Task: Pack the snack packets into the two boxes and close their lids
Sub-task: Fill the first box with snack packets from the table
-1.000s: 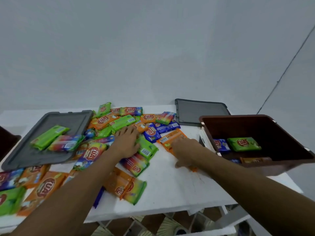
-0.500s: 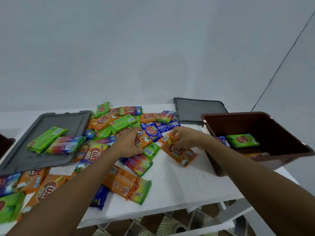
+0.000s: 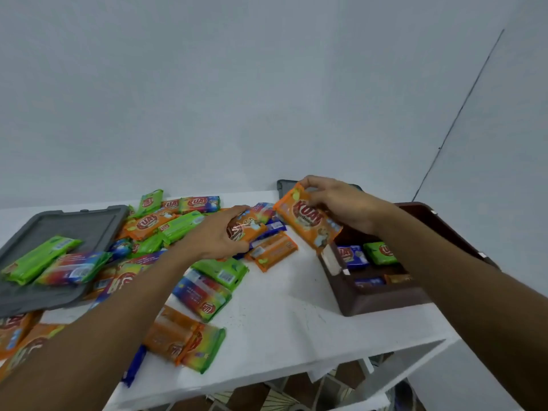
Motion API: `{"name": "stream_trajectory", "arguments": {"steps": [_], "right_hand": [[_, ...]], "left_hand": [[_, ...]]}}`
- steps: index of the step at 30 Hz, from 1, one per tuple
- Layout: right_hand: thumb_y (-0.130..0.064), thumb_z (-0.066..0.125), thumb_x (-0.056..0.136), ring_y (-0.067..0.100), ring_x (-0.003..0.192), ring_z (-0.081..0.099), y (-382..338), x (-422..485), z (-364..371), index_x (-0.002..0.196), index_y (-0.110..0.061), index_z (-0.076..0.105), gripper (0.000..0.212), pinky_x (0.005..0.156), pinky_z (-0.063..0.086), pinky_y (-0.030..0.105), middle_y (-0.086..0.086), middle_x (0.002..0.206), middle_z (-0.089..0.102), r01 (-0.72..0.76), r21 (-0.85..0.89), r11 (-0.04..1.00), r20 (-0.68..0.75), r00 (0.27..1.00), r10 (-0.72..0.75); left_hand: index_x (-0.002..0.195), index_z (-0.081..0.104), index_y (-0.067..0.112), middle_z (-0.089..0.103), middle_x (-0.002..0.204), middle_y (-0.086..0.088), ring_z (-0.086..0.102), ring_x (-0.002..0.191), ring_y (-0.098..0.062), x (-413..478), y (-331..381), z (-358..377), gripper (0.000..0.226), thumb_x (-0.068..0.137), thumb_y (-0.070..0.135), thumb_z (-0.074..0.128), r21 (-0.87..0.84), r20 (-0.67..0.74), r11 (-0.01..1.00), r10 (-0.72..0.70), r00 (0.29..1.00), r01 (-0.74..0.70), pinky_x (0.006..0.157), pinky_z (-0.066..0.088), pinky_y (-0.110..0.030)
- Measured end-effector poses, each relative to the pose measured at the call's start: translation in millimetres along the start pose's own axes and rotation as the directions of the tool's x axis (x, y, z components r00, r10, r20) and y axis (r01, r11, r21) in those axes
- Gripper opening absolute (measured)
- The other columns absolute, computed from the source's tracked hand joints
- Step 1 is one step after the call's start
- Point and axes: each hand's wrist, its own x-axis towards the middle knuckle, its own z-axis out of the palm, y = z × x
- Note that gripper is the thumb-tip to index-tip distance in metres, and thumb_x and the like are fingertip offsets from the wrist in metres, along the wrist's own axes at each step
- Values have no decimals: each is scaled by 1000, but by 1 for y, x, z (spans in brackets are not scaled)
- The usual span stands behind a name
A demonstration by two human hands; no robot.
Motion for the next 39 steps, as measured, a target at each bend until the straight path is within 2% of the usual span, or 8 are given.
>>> {"name": "stream_trajectory", "arguments": {"steps": [4,8,11,13,16,24,30,39], "right_hand": [[-10,42,96,20,79,66,16,-18,-63,104,-21,61,23,68,52,29,9,94,69,-31,-186,982,-166,986,0],[-22,46,94,18,67,59,56,-30,-111,95,-11,57,16,55,45,22,11,85,65,-171,-406,897,-152,981,118],[-46,71,82,14,83,62,89,-41,-135,114,-16,55,47,68,49,27,2,99,66,-180,-620,763,-61,981,182],[-42,78,75,14,84,58,112,-42,-145,133,-19,34,77,66,45,26,-4,96,57,-162,-764,624,-55,981,188],[-31,79,75,18,82,54,142,-36,-153,139,-16,16,91,64,44,27,0,92,50,-110,-835,539,-29,987,158],[-32,76,76,19,111,46,168,-17,-166,137,-25,42,70,94,44,34,1,125,42,210,-917,338,203,978,-56],[-34,70,82,22,108,54,182,-7,-171,129,-22,50,52,87,48,34,3,125,51,218,-928,302,224,975,-15],[-36,71,82,18,87,58,188,2,-177,105,-17,61,32,73,49,29,4,107,61,192,-938,287,176,981,-80]], "left_hand": [[136,38,43,63,110,4,65,88,-13,16,53,12,83,56,57,58,-5,-56,998,56,997,-56,74,54,-30],[123,37,36,63,103,5,64,79,-7,41,112,29,68,70,49,76,1,-53,991,135,989,-135,69,51,-27],[111,36,31,60,101,2,61,80,-14,59,155,47,64,67,46,81,115,-3,979,173,985,-171,70,53,-35],[113,39,30,59,104,3,59,87,-16,71,180,62,65,67,47,81,242,48,949,196,979,-202,76,53,-40],[122,43,27,58,115,3,55,97,-17,86,205,88,67,69,48,78,434,157,871,180,971,-231,77,49,-37],[127,50,23,54,127,-4,56,111,-29,109,206,149,69,69,49,79,701,288,682,-3,958,-209,82,46,-44],[127,56,17,49,129,-5,56,111,-28,113,201,167,65,74,48,77,826,309,495,3,951,-270,74,46,-41],[124,57,15,57,124,-7,59,107,-27,120,194,171,57,78,44,74,811,309,537,-58,949,-231,82,50,-40]]}}
